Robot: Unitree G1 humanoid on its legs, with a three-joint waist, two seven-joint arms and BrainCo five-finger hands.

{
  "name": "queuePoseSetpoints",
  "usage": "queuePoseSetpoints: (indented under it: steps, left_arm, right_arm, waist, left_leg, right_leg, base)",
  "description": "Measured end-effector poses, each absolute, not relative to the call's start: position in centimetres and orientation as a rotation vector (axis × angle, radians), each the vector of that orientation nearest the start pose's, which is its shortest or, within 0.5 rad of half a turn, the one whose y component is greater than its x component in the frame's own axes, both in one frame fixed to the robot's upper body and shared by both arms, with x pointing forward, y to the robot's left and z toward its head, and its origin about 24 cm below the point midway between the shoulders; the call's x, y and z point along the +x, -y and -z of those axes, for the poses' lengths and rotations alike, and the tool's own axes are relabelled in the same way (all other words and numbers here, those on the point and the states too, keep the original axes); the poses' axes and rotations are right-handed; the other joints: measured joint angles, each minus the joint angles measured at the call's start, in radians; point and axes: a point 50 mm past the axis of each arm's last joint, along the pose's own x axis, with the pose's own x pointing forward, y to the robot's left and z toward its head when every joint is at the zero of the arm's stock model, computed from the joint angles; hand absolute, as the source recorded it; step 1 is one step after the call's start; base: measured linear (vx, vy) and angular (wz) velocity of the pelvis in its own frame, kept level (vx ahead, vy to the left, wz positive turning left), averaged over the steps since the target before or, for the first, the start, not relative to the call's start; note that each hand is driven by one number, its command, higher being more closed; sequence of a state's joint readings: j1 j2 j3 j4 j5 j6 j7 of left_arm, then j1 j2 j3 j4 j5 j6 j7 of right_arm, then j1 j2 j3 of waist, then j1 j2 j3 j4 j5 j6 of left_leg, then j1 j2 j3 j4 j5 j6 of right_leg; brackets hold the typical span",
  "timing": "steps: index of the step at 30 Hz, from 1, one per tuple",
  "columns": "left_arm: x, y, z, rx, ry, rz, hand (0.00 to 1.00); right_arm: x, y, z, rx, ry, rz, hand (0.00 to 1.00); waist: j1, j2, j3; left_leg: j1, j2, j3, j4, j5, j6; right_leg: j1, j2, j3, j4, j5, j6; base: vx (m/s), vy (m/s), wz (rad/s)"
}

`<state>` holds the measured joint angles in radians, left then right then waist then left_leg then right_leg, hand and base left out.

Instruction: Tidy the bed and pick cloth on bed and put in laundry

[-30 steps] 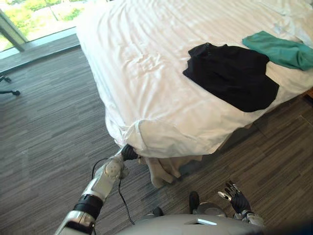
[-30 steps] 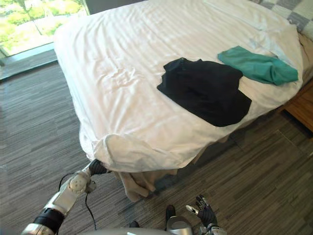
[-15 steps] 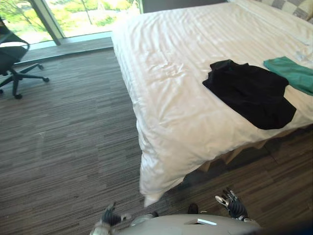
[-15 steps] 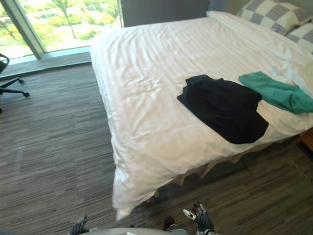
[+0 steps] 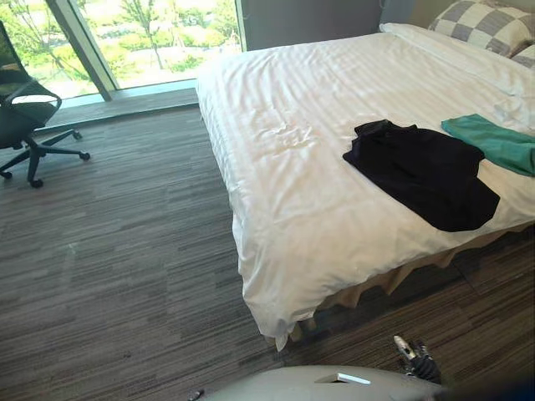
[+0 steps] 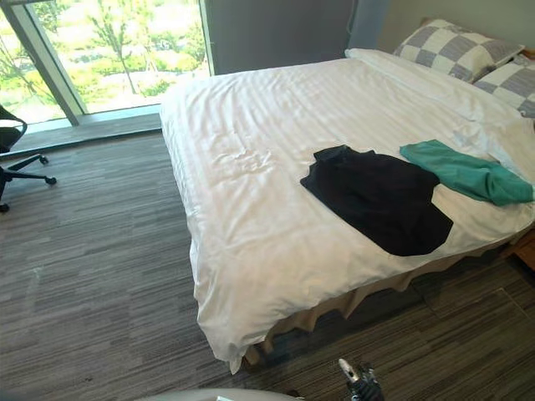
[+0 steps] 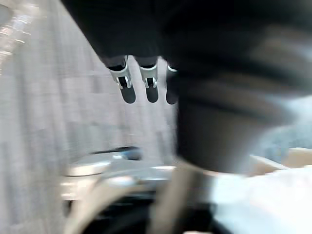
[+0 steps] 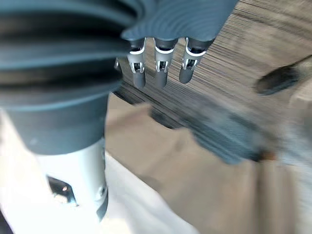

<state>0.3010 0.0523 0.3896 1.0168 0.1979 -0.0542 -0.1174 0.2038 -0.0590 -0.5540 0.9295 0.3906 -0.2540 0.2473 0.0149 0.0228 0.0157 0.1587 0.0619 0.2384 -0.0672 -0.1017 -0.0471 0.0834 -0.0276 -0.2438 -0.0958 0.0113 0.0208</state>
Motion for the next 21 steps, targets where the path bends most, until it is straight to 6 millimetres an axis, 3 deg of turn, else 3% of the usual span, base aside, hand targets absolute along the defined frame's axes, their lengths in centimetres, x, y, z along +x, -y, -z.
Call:
queuePoseSetpoints:
  steps: [2, 4, 5, 7, 9, 10, 12, 14, 21]
  left_arm:
    - [0.5, -22.0, 16.5, -0.065, -1.237, -0.262, 0.0]
    - [0.7, -22.3, 16.3, -0.06, -1.196, -0.263, 0.0]
    - [0.8, -22.4, 16.2, -0.052, -1.186, -0.258, 0.0]
    - [0.9, -22.7, 15.9, -0.027, -1.163, -0.241, 0.0]
    - [1.0, -22.8, 15.8, -0.007, -1.151, -0.226, 0.0]
    - [1.0, -22.9, 15.7, -0.002, -1.149, -0.223, 0.0]
    - [0.9, -22.9, 15.7, -0.019, -1.145, -0.232, 0.0]
    - [0.5, -22.9, 15.7, -0.027, -1.151, -0.234, 0.0]
    - [1.0, -23.1, 15.5, -0.041, -1.114, -0.248, 0.0]
  right_arm:
    - [8.0, 28.6, 11.9, 0.413, -0.52, 0.664, 1.0]
    - [10.9, 31.7, 8.5, 0.296, -0.33, 0.646, 1.0]
    - [11.9, 32.3, 7.4, 0.262, -0.274, 0.626, 1.0]
    - [15.7, 33.9, 2.6, 0.123, -0.075, 0.498, 1.0]
    - [18.4, 34.2, -1.3, 0.015, 0.064, 0.356, 1.0]
    - [19.1, 34.1, -2.2, -0.008, 0.092, 0.313, 1.0]
    - [20.9, 33.0, -4.2, -0.059, 0.155, 0.174, 1.0]
    - [23.1, 30.2, -5.7, -0.118, 0.202, -0.018, 1.0]
    - [28.2, 20.4, -7.2, -0.172, 0.216, -0.521, 1.0]
  waist:
    - [0.001, -0.008, 0.007]
    - [0.006, -0.018, 0.014]
    - [0.006, -0.023, 0.017]
    - [0.005, -0.034, 0.024]
    - [0.004, -0.037, 0.026]
    - [0.004, -0.038, 0.025]
    - [0.006, -0.039, 0.027]
    - [0.007, -0.041, 0.028]
    - [0.053, -0.038, 0.055]
  left_leg:
    - [-0.001, -0.001, -0.001, -0.001, -0.001, -0.001]
    - [-0.005, -0.002, -0.007, -0.001, -0.001, -0.001]
    - [-0.005, -0.002, -0.009, -0.001, -0.001, -0.001]
    - [-0.006, -0.004, -0.015, 0.0, -0.001, -0.001]
    - [-0.016, -0.008, -0.031, 0.0, -0.001, -0.001]
    - [-0.019, -0.008, -0.033, 0.002, -0.001, -0.001]
    - [-0.021, -0.01, -0.039, 0.004, 0.0, 0.0]
    - [-0.027, -0.013, -0.058, 0.012, 0.0, 0.001]
    - [-0.039, -0.017, -0.114, 0.032, 0.005, 0.008]
  right_leg:
    - [-0.001, -0.001, 0.0, 0.0, -0.002, 0.003]
    - [-0.002, -0.001, -0.004, 0.0, -0.004, 0.004]
    - [-0.003, -0.001, -0.004, 0.0, -0.004, 0.004]
    - [-0.005, -0.002, -0.005, 0.0, -0.004, 0.004]
    - [-0.007, -0.005, -0.013, 0.0, -0.006, 0.005]
    - [-0.008, -0.007, -0.016, 0.0, -0.007, 0.006]
    - [-0.01, -0.009, -0.021, 0.0, -0.007, 0.006]
    - [-0.006, -0.012, -0.036, 0.0, -0.007, 0.006]
    - [0.015, -0.017, -0.084, 0.0, -0.01, 0.005]
  base:
    - [0.05, 0.0, 0.01]
    - [0.01, -0.005, 0.09]
    - [0.01, -0.009, 0.07]
    - [0.01, -0.011, 0.05]
    - [-0.02, -0.007, 0.12]
    - [-0.02, -0.005, 0.16]
    - [0.0, -0.004, 0.12]
    - [-0.01, -0.008, 0.18]
    - [-0.05, -0.017, 0.23]
